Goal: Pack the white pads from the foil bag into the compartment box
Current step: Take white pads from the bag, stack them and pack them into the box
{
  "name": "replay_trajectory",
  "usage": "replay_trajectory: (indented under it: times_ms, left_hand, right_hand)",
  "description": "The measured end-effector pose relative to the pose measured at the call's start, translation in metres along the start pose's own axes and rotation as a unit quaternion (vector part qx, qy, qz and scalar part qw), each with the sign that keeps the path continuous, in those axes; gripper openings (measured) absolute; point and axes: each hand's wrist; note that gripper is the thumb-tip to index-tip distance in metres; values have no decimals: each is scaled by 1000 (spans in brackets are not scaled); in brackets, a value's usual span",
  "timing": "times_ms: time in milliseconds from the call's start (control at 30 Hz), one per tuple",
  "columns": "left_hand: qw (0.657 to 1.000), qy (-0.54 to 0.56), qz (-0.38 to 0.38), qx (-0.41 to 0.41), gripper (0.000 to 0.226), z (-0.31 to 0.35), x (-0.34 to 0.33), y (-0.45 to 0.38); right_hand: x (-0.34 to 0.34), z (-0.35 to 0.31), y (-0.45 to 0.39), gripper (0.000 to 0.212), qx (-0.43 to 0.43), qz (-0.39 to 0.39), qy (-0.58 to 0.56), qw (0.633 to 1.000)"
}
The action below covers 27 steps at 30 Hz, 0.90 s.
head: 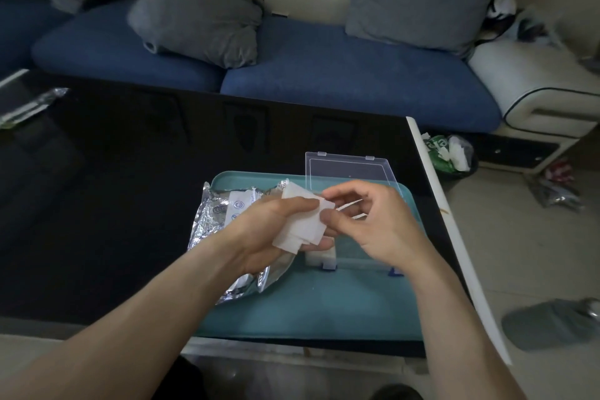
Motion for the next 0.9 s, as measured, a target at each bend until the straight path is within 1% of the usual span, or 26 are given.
replay_trajectory:
  times_ms: [33, 100, 233, 300, 367, 433, 500, 567, 633, 767, 867, 900]
  left_hand:
    - [1000, -13, 4, -5, 32, 0, 0, 0]
    - [999, -32, -2, -3, 29, 0, -1, 1]
    - [997, -39, -61, 28, 29, 2, 0, 3]
    - [998, -33, -51, 28, 30, 2, 0, 2]
    - [999, -34, -20, 12, 30, 3, -1, 2]
    - [999, -39, 2, -5, 26, 3, 0, 1]
    - [999, -39, 9, -15, 20, 3, 0, 1]
    - [999, -34, 7, -15, 17, 2, 0, 1]
    - [1000, -24, -7, -7, 28, 2, -1, 1]
    - [998, -3, -65, 12, 56, 4, -2, 1]
    - [996, 6, -90, 17, 67, 0, 0, -1]
    - [995, 5, -96, 16, 66, -3, 1, -2]
  right_hand:
    - [1, 1, 0, 13, 0, 12, -2, 1000]
    - [2, 1, -1, 10, 4, 23, -17, 1000]
    - [0, 1, -2, 10, -1, 2, -49, 999]
    - [1, 1, -2, 14, -22, 13, -96, 995]
    - [5, 1, -2, 17, -39, 32, -140, 989]
    - [9, 1, -3, 19, -36, 79, -165, 982]
    - [13, 1, -4, 19, -25, 127, -197, 972]
    - [17, 0, -4, 19, -14, 130, -196, 972]
    - [17, 0, -2, 17, -3, 100, -166, 981]
    - [7, -5, 0, 18, 5, 57, -122, 991]
    - [-1, -7, -1, 16, 13, 53, -76, 996]
    - [-4, -7, -1, 14, 15, 56, -66, 996]
Point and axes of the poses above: each hand's wrist, its own y-axis away from the middle knuckle, its own x-axis out of the back of the hand, z = x × y, and after that the axes turned 1 degree about x, right-handed
